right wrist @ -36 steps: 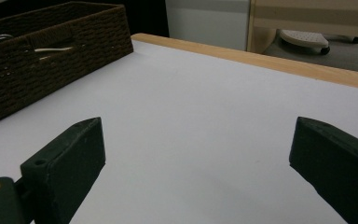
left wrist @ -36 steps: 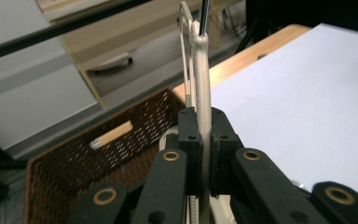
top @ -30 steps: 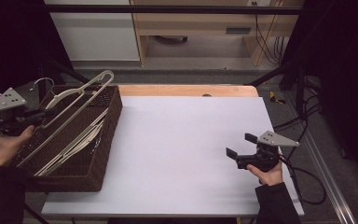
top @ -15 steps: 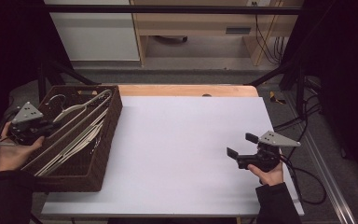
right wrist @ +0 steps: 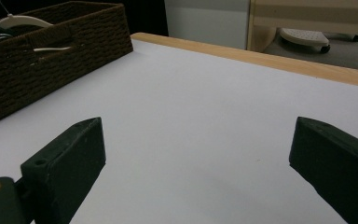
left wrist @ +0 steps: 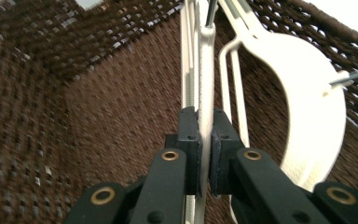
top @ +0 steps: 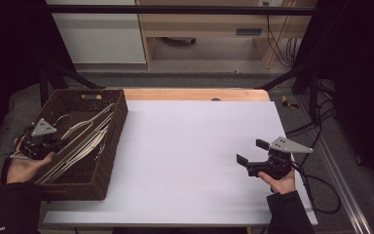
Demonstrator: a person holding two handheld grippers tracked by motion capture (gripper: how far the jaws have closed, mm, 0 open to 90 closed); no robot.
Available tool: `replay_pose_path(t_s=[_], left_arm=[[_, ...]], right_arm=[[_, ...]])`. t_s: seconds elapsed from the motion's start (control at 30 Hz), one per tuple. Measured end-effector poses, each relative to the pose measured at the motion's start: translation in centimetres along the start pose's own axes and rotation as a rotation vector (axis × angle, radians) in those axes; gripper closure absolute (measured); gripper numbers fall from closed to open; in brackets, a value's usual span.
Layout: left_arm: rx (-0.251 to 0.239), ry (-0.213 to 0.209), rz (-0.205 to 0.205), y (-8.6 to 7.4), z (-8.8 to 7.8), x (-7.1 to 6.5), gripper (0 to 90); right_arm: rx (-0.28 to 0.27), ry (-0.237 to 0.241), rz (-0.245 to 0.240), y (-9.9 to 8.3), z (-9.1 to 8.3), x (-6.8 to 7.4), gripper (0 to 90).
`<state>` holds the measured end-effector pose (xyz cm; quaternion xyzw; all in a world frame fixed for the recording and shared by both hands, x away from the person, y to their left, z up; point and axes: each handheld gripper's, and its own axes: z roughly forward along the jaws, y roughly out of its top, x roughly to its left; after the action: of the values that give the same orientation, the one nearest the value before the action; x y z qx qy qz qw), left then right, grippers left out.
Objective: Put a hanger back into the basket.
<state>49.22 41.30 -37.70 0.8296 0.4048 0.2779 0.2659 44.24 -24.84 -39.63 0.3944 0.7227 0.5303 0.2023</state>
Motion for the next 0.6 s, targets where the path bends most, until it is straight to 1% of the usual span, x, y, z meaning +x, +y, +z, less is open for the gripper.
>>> replay_pose_path(t_s=[0.07,0.1,0.17,0.23,0.27,0.3,0.33,0.37,0.4,0.43,0.47,0.53,0.57,0.6], left_arm=[[0.014,-0.025,0.005,0.1,0.1,-0.1,84.6],[0.025,-0.029,0.012,0.2,0.0,-0.2,84.5],[0.037,-0.043,0.011,0.4,0.1,-0.4,83.2],[0.031,-0.054,-0.01,0.4,0.1,-0.6,78.1],[0.034,-0.061,-0.005,0.4,0.1,-0.7,77.1],[0.029,-0.063,-0.012,0.4,0.1,-0.8,75.1],[0.046,-0.074,-0.015,0.5,-0.1,-0.9,72.5],[0.051,-0.071,-0.012,0.5,-0.2,-0.9,69.4],[0.045,-0.064,-0.015,0.6,-0.3,-1.0,67.4],[0.044,-0.072,-0.023,0.7,-0.6,-0.9,65.4],[0.025,-0.073,-0.03,0.7,-0.8,-0.9,62.3],[0.006,-0.08,-0.044,0.8,-1.5,-0.9,57.3],[-0.01,-0.081,-0.057,0.9,-1.9,-1.0,55.6],[-0.042,-0.082,-0.083,1.0,-2.2,-1.1,53.6]], right_arm=[[0.003,0.001,0.004,0.0,0.1,0.1,3.9],[0.004,-0.002,0.0,-0.1,0.2,0.1,3.8],[0.007,0.001,-0.005,-0.1,0.2,0.1,3.8],[0.002,0.002,0.003,0.0,0.1,0.1,3.8],[0.004,0.003,-0.004,0.0,0.0,0.0,3.8],[0.001,0.002,0.001,0.0,0.0,0.0,3.8],[-0.001,0.0,-0.001,0.0,0.0,0.0,3.8],[0.0,-0.001,-0.001,0.0,0.0,0.0,3.8],[-0.001,-0.001,-0.001,0.0,0.0,0.0,3.9],[0.0,-0.001,0.0,0.0,0.0,0.0,3.8],[0.0,-0.001,0.0,0.0,0.0,0.0,3.8],[0.0,0.0,0.001,0.0,0.0,0.1,3.8],[-0.002,0.001,0.0,0.0,0.0,0.0,3.8],[-0.001,0.0,0.001,0.0,-0.1,0.0,3.8]])
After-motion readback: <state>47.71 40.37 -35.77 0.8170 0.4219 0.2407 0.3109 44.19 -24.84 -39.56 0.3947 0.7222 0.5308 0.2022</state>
